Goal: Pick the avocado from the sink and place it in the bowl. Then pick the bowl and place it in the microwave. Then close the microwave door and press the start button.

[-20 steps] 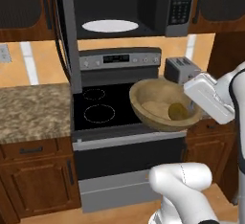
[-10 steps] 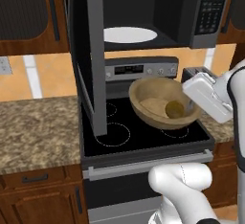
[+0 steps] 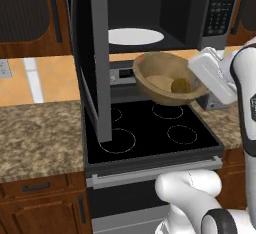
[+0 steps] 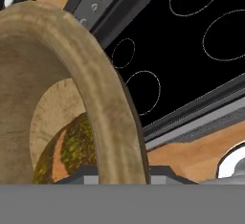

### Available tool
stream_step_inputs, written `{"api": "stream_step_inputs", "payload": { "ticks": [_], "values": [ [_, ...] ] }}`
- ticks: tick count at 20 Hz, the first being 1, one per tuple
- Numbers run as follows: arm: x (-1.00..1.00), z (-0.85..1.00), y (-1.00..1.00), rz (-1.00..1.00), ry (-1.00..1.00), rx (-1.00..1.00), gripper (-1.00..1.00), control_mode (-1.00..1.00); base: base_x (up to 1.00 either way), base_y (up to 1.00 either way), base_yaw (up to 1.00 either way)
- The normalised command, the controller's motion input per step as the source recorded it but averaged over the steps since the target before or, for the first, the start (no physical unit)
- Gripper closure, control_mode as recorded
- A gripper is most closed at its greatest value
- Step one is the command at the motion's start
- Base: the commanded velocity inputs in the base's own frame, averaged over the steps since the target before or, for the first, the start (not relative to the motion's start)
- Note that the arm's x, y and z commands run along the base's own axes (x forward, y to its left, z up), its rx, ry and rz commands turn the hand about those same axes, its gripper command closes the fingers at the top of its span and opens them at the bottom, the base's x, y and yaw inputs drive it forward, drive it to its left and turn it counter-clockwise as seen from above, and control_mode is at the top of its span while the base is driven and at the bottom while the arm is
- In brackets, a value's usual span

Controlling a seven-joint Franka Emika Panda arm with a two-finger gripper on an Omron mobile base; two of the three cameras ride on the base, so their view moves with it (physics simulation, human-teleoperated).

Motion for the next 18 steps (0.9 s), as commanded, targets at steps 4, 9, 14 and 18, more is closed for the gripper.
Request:
{"api": "stream_step_inputs", "payload": {
  "ticks": [4, 9, 14, 18],
  "values": [
    [1.0, 0.7, -0.28, -0.12, 0.0, 0.12, 1.0, -1.0, 0.0, 0.0, 0.0],
    [1.0, 0.46, 0.08, -0.01, -0.09, 0.04, 1.0, -1.0, 0.0, 0.0, 0.0],
    [1.0, 0.01, 0.23, -0.03, -0.02, 0.0, 1.0, -1.0, 0.0, 0.0, 0.0],
    [1.0, 0.02, 0.15, -0.04, -0.01, 0.0, 1.0, -1.0, 0.0, 0.0, 0.0]
  ]
}}
